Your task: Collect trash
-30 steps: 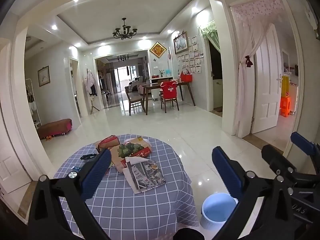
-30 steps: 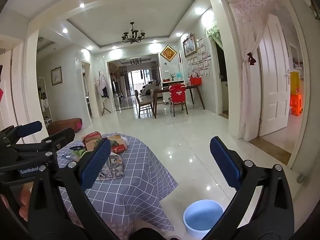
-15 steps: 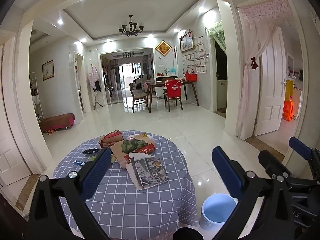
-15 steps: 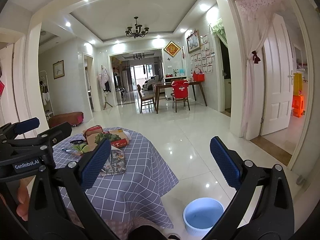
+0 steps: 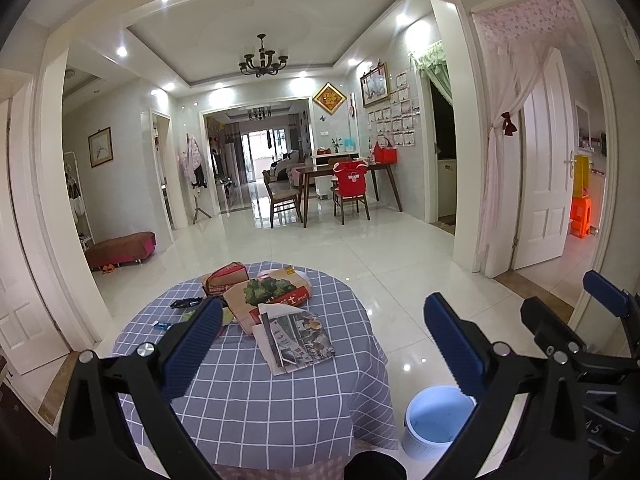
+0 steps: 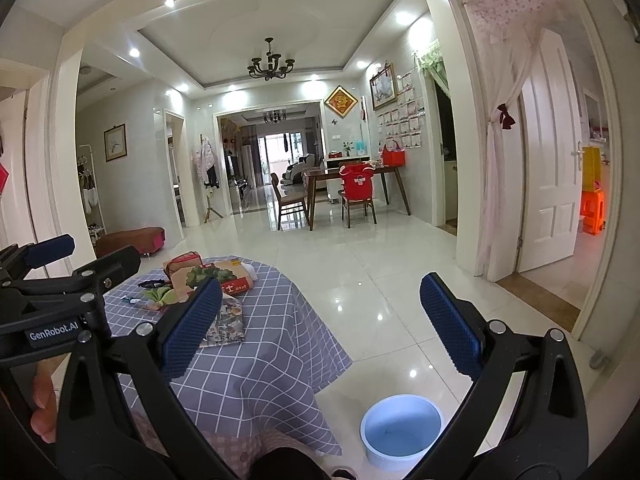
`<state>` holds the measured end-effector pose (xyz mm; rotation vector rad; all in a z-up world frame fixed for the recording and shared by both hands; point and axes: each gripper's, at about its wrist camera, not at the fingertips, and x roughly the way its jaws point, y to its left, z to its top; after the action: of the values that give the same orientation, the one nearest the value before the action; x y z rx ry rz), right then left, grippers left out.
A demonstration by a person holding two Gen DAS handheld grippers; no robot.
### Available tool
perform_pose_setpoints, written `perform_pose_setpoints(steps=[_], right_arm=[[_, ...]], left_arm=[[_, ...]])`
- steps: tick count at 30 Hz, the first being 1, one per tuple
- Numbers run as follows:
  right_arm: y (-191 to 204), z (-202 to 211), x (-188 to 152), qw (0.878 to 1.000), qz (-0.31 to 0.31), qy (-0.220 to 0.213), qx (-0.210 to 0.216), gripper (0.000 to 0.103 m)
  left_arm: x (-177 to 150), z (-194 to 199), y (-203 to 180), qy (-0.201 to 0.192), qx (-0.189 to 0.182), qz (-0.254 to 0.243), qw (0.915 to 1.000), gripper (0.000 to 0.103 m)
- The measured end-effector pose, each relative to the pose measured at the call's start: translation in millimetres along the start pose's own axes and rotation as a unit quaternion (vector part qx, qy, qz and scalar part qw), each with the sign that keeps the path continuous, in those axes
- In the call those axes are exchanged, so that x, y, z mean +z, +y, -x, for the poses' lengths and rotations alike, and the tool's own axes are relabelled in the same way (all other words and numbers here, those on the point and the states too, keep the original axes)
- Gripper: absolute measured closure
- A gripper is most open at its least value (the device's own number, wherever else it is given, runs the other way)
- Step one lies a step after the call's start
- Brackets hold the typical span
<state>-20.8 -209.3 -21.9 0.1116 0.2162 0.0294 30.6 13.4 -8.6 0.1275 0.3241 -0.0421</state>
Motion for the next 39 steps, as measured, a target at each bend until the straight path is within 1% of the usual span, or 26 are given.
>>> perform_pose_setpoints(steps=[14,39], right_arm=[[-11,6,-1,1.0,-0.008,0.003,0.004,0.006],[-12,6,-4,1.0,-0.008,0.006,0.009,0.006]], left_arm=[[-2,14,-12,0.001,-0.001,-0.005,1.0,0.004],[-3,15,-13,0.001,-0.001,-0.005,1.0,0.004]])
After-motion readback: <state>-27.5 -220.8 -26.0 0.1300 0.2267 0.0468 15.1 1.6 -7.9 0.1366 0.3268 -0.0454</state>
